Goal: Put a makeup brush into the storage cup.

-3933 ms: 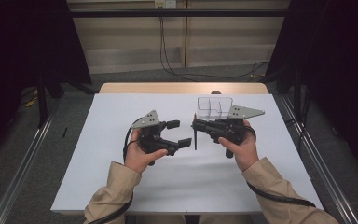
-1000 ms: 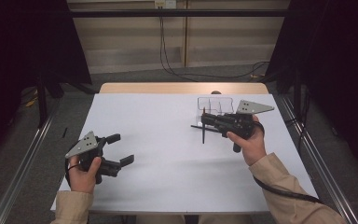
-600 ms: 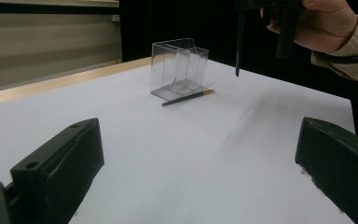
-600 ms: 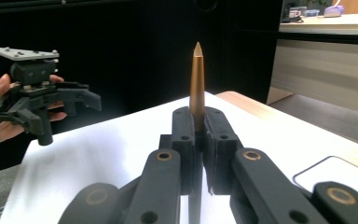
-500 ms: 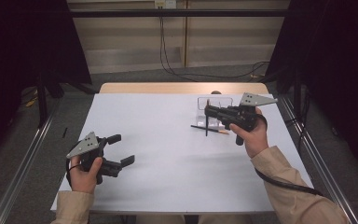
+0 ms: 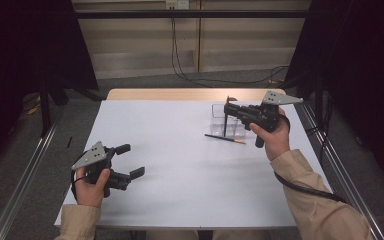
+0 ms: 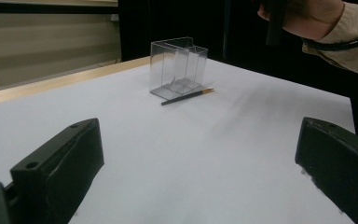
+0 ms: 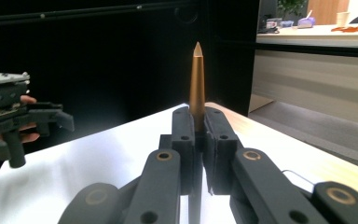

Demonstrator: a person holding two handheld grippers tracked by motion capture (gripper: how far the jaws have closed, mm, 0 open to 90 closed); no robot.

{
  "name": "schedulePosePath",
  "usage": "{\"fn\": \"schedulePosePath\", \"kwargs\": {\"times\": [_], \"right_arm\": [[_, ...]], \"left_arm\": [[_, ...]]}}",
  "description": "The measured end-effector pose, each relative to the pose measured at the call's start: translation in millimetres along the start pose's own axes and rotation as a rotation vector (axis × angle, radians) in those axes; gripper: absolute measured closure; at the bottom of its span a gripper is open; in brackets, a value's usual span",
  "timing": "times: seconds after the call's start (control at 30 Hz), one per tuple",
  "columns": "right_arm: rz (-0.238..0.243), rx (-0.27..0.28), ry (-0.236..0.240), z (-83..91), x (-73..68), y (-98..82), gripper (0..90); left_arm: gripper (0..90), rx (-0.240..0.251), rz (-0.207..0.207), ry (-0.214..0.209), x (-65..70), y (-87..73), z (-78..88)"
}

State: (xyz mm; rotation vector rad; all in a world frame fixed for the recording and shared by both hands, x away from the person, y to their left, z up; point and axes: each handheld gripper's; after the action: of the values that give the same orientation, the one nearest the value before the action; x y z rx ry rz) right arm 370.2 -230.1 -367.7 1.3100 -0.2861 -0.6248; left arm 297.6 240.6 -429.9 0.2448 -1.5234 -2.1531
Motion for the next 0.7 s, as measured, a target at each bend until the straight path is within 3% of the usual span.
{"fn": "schedulePosePath", "kwargs": {"times": [0.7], "right_arm": [[-0.007, 0.023, -0.092, 2.7, 24.3, 12.0, 84.2]], "left_arm": [[0.9, 0.001, -0.004, 0.001, 0.2, 0.1, 0.9]]}}
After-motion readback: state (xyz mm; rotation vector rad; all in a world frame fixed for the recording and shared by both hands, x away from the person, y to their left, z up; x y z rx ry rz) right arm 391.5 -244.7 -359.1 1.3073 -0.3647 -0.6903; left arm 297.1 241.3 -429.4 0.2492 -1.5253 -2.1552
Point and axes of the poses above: each handheld gripper's, and its own axes: z roughly backward along the jaws, y roughly out of its top, x roughly to its right, and after that the axes turned 8 degrees about -x, right-handed
